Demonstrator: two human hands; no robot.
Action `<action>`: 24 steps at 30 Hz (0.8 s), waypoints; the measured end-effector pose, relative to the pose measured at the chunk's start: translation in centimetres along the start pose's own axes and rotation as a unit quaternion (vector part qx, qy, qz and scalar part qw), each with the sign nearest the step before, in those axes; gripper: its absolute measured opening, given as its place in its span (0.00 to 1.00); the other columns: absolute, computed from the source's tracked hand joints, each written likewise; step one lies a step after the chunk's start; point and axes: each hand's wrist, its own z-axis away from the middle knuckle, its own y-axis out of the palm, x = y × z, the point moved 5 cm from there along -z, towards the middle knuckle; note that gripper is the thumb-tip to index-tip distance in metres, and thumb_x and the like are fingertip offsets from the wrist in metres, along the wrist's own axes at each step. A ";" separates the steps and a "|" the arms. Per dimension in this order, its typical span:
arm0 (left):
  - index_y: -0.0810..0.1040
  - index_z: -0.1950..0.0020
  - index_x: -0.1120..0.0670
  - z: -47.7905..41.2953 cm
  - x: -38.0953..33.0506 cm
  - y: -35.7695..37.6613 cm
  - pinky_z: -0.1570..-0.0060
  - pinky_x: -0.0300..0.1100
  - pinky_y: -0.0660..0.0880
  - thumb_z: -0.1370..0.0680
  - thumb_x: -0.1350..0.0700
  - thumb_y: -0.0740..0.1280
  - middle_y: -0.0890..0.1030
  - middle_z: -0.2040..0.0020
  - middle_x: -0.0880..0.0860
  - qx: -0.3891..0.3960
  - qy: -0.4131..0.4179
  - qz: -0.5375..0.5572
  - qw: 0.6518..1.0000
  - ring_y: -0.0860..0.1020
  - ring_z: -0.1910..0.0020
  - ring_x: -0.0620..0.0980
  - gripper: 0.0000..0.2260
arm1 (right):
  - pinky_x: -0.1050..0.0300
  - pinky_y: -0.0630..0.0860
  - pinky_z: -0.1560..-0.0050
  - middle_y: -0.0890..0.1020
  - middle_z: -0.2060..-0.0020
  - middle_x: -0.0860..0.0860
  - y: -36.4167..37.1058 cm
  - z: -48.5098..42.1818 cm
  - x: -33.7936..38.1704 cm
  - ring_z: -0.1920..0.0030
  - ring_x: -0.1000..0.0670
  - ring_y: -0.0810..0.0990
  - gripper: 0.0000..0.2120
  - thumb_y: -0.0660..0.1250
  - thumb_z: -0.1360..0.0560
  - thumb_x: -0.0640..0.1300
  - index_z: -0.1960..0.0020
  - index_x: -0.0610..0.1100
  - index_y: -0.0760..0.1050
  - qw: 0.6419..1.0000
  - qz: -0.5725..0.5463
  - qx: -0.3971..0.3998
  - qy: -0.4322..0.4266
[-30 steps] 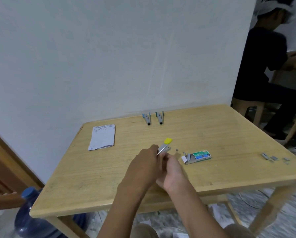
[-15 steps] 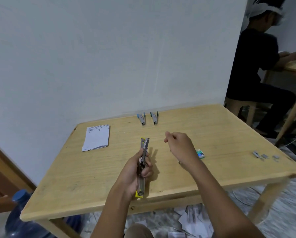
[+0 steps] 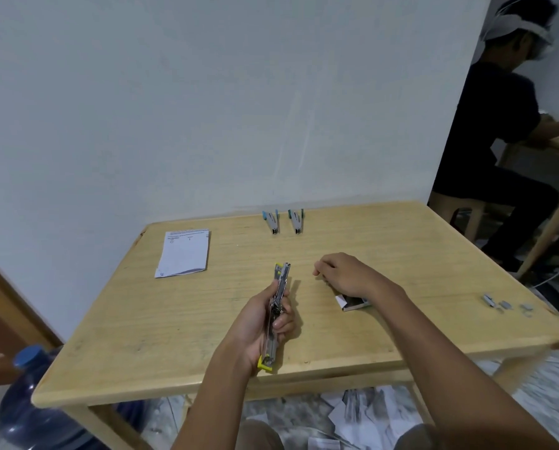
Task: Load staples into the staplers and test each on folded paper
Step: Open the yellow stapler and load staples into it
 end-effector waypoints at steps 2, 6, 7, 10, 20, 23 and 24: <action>0.76 0.66 0.58 -0.1 0.1 -0.1 0.81 0.37 0.59 0.18 0.48 0.61 0.65 0.75 0.53 0.003 -0.003 -0.006 1.000 0.62 0.83 0.45 0.20 | 0.49 0.76 0.42 0.81 0.47 0.50 -0.1 -0.1 -0.3 0.45 0.50 0.80 0.15 0.54 0.16 0.51 0.47 0.48 0.78 1.000 -0.010 -0.004 -0.009; 0.76 0.66 0.57 -0.2 0.1 -0.4 0.79 0.37 0.56 0.18 0.47 0.60 0.64 0.77 0.52 0.009 -0.010 -0.033 0.999 0.62 0.82 0.46 0.21 | 0.53 0.77 0.47 0.82 0.47 0.51 -0.9 0.4 -0.2 0.51 0.54 0.82 0.13 0.55 0.17 0.49 0.46 0.48 0.78 0.999 -0.004 -0.026 -0.040; 0.75 0.66 0.57 -0.3 0.2 -0.5 0.79 0.37 0.56 0.18 0.47 0.60 0.64 0.77 0.52 0.009 -0.011 -0.037 0.999 0.62 0.82 0.46 0.21 | 0.54 0.78 0.47 0.82 0.47 0.52 -1.2 0.6 -0.2 0.51 0.54 0.82 0.13 0.56 0.17 0.49 0.46 0.49 0.79 0.998 -0.003 -0.036 -0.047; 0.76 0.65 0.57 -0.4 0.2 -0.5 0.79 0.37 0.57 0.19 0.47 0.61 0.65 0.76 0.52 0.008 -0.012 -0.027 1.000 0.62 0.82 0.46 0.19 | 0.56 0.77 0.51 0.81 0.47 0.55 -2.6 1.1 -0.6 0.49 0.54 0.82 0.11 0.59 0.18 0.50 0.45 0.50 0.79 0.996 -0.013 -0.069 -0.053; 0.77 0.66 0.55 -0.7 0.2 -0.8 0.79 0.36 0.57 0.19 0.45 0.60 0.64 0.75 0.51 -0.001 -0.014 -0.057 0.998 0.63 0.82 0.45 0.21 | 0.56 0.77 0.46 0.81 0.52 0.61 -3.3 4.9 -3.7 0.49 0.57 0.79 0.05 0.69 0.24 0.51 0.50 0.56 0.81 0.997 0.073 -0.003 -0.013; 0.77 0.67 0.56 -0.6 0.1 -0.8 0.80 0.35 0.59 0.19 0.45 0.60 0.64 0.75 0.51 0.000 -0.013 -0.058 0.998 0.63 0.82 0.45 0.21 | 0.56 0.77 0.46 0.80 0.51 0.62 -2.9 5.3 -3.9 0.49 0.58 0.78 0.05 0.69 0.24 0.51 0.49 0.59 0.80 0.996 0.082 -0.017 -0.029; 0.76 0.67 0.56 -0.6 0.1 -0.7 0.80 0.35 0.59 0.19 0.45 0.60 0.64 0.76 0.51 0.000 -0.013 -0.063 0.998 0.63 0.82 0.45 0.22 | 0.56 0.77 0.46 0.80 0.51 0.62 -2.9 5.3 -4.1 0.49 0.59 0.78 0.05 0.69 0.24 0.51 0.49 0.60 0.80 0.996 0.084 -0.022 -0.034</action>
